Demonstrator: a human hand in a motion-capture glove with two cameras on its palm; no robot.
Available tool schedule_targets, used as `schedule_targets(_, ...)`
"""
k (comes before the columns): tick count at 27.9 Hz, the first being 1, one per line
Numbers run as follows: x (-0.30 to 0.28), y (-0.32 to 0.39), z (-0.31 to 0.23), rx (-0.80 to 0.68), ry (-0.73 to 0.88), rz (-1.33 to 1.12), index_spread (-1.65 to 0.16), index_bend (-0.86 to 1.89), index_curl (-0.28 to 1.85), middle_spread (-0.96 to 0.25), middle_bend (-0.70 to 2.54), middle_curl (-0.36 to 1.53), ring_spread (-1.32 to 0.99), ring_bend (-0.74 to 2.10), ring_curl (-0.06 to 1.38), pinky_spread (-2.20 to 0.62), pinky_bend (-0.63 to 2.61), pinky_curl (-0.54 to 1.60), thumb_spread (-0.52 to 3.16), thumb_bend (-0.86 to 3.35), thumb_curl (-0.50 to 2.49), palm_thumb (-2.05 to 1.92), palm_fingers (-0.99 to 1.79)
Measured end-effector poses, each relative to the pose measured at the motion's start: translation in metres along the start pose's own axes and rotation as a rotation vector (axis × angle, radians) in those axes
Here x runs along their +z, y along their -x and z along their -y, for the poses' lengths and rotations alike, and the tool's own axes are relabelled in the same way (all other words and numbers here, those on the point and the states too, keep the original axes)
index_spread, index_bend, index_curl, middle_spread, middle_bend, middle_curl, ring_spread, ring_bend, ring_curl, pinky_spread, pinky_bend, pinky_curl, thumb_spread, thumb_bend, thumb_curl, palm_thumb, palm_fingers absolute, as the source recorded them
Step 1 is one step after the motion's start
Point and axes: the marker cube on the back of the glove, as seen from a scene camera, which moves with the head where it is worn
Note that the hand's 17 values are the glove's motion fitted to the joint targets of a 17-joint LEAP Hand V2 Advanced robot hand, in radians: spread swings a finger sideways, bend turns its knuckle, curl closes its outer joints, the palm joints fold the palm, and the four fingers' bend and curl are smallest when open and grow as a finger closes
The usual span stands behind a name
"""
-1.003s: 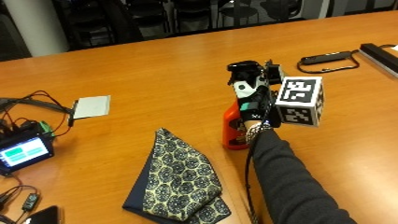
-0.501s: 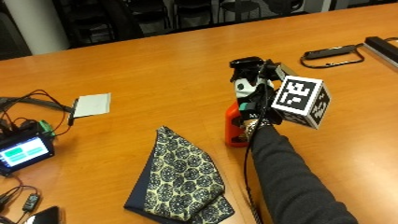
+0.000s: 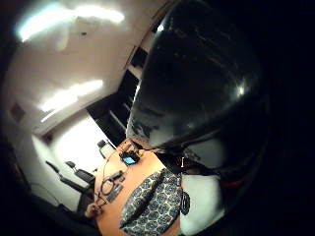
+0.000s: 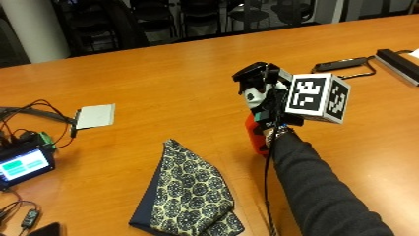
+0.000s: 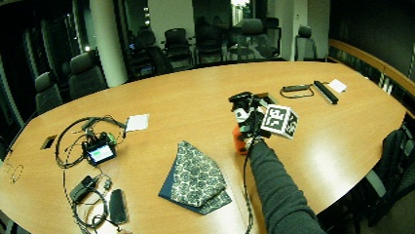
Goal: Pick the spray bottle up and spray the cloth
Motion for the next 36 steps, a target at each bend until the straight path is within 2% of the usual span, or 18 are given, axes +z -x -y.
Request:
schedule_targets(17,0.003,0.044,0.010,-0.447,0.195,-0.211,-0.29,0.24,0.52,-0.22,0.55,0.54,-0.21,0.73,0.48,-0.33,0.57,0.44,0.53,-0.03,0.69,0.90,1.39)
schedule_targets(36,0.015,0.062,-0.025,-0.932,0.332,-0.487,-0.29,0.23,0.55,-0.23,0.56,0.53,-0.21,0.72,0.47,-0.33,0.56,0.43,0.51,-0.03,0.73,0.89,1.38)
